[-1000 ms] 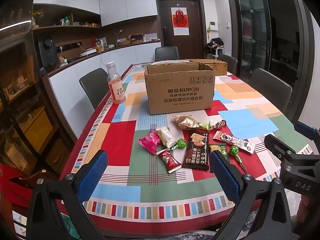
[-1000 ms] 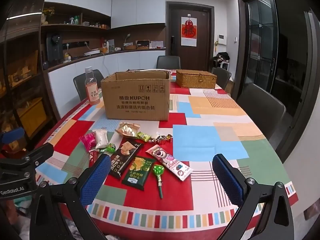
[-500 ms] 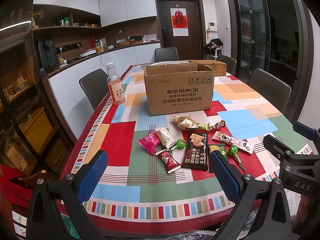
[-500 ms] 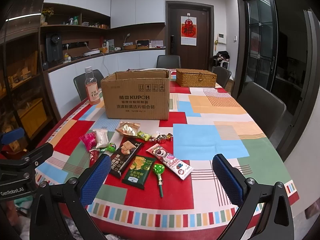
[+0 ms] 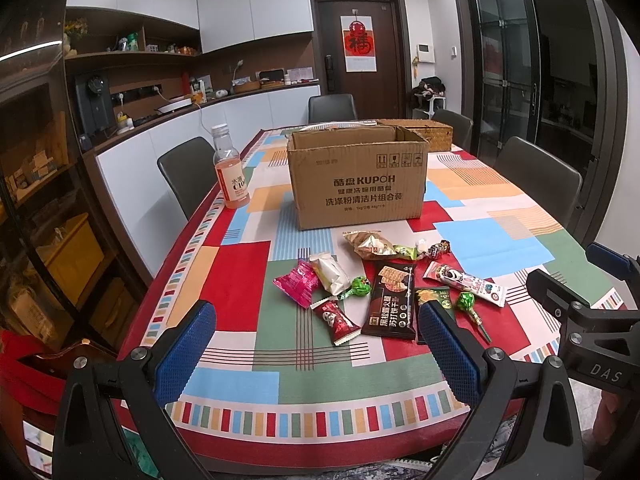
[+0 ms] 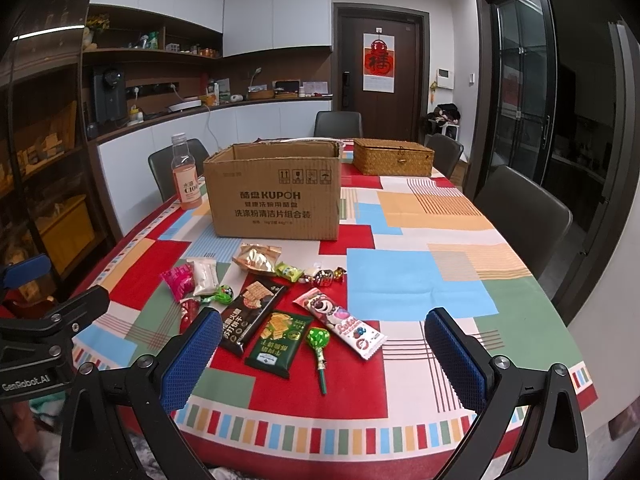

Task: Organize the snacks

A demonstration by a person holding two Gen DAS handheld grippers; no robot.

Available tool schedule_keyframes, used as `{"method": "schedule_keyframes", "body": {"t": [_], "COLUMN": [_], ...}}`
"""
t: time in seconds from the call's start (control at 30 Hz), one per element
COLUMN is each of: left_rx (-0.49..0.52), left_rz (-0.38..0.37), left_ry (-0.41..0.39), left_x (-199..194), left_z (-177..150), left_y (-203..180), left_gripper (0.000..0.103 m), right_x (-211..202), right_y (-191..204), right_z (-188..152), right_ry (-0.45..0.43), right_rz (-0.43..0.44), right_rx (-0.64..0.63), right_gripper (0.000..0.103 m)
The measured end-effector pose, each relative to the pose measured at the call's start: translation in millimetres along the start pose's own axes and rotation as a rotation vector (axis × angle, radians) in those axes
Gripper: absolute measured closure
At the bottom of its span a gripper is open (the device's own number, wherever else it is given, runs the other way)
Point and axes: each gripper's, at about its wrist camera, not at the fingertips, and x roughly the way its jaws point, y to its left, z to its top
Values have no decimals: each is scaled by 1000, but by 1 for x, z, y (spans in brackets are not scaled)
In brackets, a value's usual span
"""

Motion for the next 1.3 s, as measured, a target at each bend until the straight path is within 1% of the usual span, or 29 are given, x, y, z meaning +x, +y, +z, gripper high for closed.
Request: {"method": "schedule_keyframes", "body": {"t": [1.3], "left_rx": [-1], "left_rz": [-4], "left_ry": [4], "left_x": [0], "left_z": [0], "left_y": [0], "left_gripper": [0], "right_x": [0], "right_y": [0], "right_z": [0], "right_ry": [1], "right_rz": [-1], "right_rx": [-2], "right_gripper": [1]}}
